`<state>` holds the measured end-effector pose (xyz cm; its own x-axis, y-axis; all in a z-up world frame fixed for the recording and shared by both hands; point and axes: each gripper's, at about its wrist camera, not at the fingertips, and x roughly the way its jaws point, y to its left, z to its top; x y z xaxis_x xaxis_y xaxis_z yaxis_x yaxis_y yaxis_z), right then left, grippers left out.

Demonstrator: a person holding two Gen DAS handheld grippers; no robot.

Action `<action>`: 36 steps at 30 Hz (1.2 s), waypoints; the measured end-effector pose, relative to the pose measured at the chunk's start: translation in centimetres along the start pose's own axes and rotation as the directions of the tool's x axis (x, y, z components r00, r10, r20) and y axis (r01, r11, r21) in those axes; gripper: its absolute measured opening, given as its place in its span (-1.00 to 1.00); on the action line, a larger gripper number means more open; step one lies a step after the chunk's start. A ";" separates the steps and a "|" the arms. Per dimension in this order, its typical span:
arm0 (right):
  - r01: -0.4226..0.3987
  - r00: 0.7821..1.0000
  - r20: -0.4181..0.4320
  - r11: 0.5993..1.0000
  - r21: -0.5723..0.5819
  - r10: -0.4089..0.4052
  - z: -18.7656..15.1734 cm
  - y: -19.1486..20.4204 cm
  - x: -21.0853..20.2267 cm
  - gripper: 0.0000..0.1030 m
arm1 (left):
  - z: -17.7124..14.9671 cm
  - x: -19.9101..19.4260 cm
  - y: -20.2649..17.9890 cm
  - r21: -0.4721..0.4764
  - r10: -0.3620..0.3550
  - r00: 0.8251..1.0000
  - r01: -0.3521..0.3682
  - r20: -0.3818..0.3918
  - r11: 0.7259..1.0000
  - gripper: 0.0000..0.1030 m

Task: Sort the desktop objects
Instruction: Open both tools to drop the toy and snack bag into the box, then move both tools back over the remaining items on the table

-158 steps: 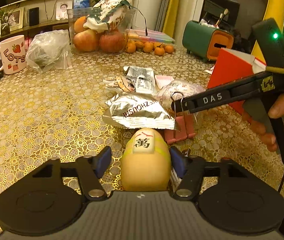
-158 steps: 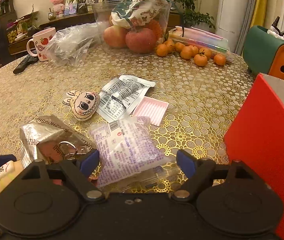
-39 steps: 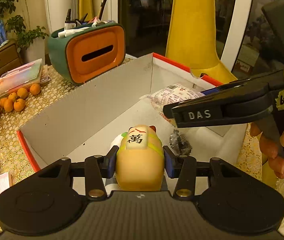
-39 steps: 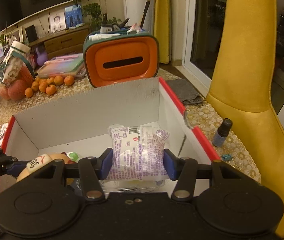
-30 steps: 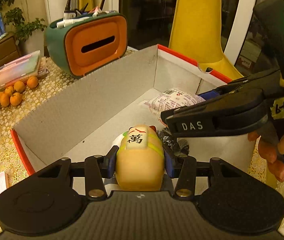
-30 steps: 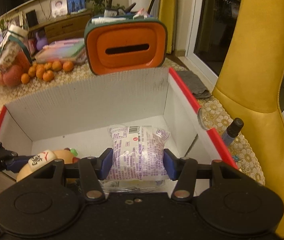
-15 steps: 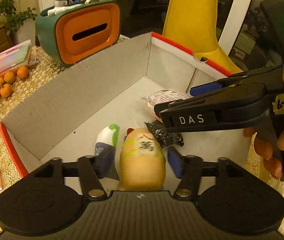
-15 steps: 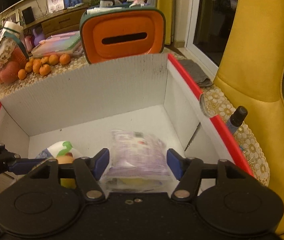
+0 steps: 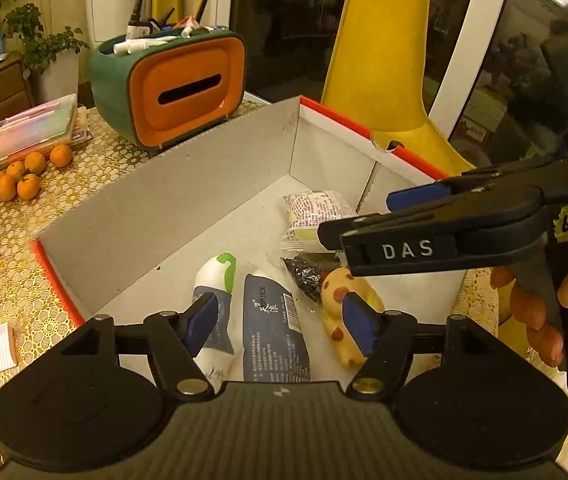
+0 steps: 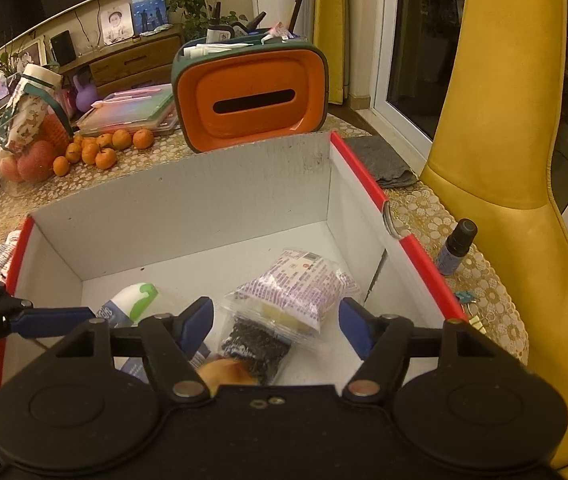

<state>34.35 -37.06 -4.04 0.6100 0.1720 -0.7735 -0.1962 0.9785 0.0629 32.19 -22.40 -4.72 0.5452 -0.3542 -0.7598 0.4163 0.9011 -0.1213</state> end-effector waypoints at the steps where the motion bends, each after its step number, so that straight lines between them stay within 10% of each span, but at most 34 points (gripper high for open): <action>1: -0.002 1.000 0.003 1.000 -0.001 0.002 -0.1 0.1 -0.3 0.34 | -0.1 -0.3 0.0 -0.003 0.002 1.000 -0.002 0.005 1.000 0.32; 36: -0.152 0.975 0.149 0.984 -0.097 0.165 -4.2 9.2 -11.0 0.51 | -7.8 -14.7 4.8 -0.075 0.087 0.975 -0.073 0.203 0.994 0.46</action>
<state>22.61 -30.42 2.46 0.6768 0.3459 -0.6498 -0.3597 0.9256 0.1181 20.49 -10.91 0.92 0.7155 -0.3175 -0.6223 0.3193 0.9409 -0.1130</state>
